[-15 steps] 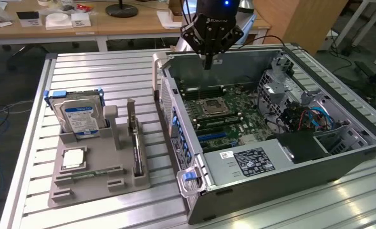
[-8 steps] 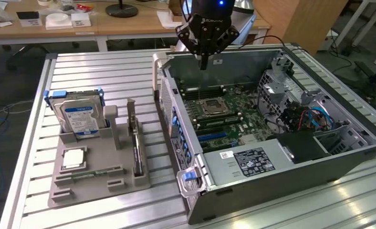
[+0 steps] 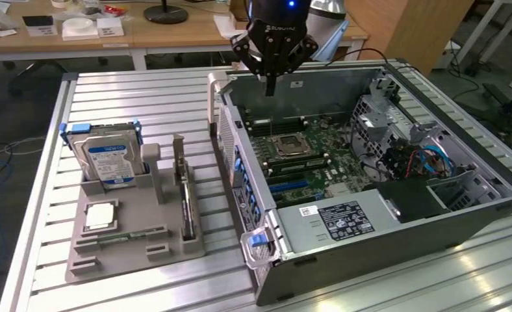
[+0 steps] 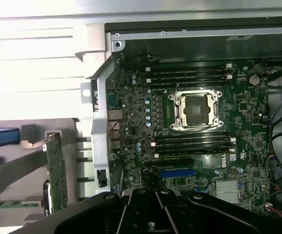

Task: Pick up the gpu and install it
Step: 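Reach for the gpu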

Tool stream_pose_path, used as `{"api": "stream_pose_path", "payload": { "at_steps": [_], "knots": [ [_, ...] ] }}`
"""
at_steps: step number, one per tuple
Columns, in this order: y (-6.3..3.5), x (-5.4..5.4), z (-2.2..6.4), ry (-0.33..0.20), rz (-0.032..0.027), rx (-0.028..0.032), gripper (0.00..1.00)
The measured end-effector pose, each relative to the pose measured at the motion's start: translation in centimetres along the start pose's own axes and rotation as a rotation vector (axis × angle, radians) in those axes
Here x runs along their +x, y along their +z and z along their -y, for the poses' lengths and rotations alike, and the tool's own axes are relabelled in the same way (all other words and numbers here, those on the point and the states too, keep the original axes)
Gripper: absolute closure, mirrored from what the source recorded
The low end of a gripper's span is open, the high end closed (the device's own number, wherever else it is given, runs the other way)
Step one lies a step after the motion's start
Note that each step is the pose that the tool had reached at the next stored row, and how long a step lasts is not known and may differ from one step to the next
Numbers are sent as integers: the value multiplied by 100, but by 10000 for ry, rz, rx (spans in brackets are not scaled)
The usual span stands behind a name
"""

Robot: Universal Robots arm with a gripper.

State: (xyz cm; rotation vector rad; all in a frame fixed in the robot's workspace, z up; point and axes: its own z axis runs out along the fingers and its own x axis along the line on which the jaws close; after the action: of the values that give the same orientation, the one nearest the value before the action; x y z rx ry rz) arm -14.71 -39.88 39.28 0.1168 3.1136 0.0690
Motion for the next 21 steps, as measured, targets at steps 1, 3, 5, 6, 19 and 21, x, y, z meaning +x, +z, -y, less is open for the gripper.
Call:
{"api": "stream_pose_path", "payload": {
  "at_steps": [1, 3, 5, 6, 19, 21],
  "knots": [
    [0, 11, 1, -1, 0, 1, 89],
    [0, 33, 3, -2, 0, 1, 89],
    [1, 52, 4, -1, 0, 1, 89],
    [1, 62, 5, -1, -1, 1, 89],
    [1, 250, 19, -2, -1, 2, 89],
    [1, 282, 22, -1, -1, 1, 89]
  ]
}}
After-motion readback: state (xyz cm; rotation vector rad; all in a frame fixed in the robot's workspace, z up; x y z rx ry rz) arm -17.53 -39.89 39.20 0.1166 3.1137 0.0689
